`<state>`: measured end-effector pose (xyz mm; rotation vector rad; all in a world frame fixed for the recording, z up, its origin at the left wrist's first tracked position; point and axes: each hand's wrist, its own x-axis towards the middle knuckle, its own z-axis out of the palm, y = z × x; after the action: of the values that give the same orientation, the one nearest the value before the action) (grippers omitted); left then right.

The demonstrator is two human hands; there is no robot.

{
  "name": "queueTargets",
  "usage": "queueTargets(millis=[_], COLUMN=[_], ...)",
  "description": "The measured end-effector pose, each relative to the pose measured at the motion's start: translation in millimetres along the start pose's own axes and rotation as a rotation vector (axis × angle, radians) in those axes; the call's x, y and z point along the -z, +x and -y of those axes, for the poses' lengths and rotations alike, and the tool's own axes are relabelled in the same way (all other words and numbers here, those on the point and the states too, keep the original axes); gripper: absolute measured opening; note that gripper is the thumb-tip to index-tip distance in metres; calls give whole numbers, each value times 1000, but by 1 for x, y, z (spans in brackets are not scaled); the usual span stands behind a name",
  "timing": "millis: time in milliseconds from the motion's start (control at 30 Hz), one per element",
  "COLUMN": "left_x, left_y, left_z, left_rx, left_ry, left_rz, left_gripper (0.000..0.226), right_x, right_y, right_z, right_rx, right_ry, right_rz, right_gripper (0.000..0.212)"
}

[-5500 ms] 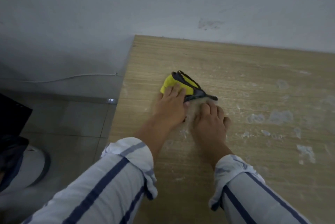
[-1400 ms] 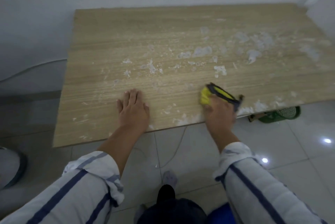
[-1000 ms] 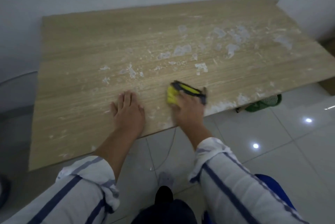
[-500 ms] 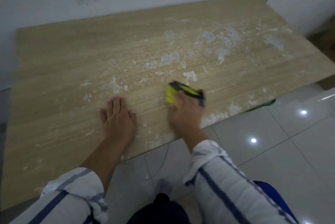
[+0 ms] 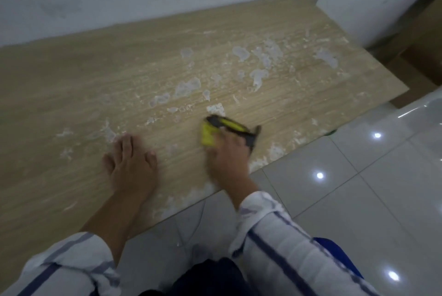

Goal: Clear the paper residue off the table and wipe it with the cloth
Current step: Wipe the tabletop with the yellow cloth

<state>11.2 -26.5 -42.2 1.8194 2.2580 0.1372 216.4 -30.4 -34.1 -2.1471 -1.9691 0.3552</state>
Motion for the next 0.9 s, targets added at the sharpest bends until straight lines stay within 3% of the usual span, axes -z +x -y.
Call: queueTargets(millis=[133, 200, 233, 300, 367, 433, 533, 667, 700, 800, 900], left_x=[1, 2, 3, 5, 8, 12, 19, 30, 33, 37, 37], left_y=[3, 6, 8, 13, 18, 23, 34, 50, 53, 61, 64], left_z=[-1, -2, -2, 0, 6, 13, 28, 58, 66, 88, 101], left_rx=[-5, -10, -20, -39, -45, -47, -49, -6, 18, 87, 101], left_ry=[17, 7, 2, -19, -31, -32, -35, -63, -68, -75, -79], left_rz=[25, 30, 36, 34, 32, 32, 42, 22, 13, 16, 22], left_gripper=[59, 58, 58, 59, 58, 58, 59, 57, 56, 56, 57], right_x=[40, 53, 52, 37, 2, -21, -23, -6, -7, -39, -64], right_y=[20, 29, 35, 43, 29, 17, 34, 77, 80, 52, 26], right_z=[-88, -79, -56, 12, 72, 92, 62, 48, 69, 161, 191], right_rx=[-558, -651, -566, -209, 164, 334, 307, -159, -123, 338, 460], right_ry=[-27, -3, -20, 34, 109, 98, 16, 32, 54, 114, 138], right_rz=[-87, -133, -171, -204, -51, 144, 43, 6, -35, -79, 67], right_gripper=[42, 37, 33, 34, 45, 41, 45, 44, 40, 26, 31])
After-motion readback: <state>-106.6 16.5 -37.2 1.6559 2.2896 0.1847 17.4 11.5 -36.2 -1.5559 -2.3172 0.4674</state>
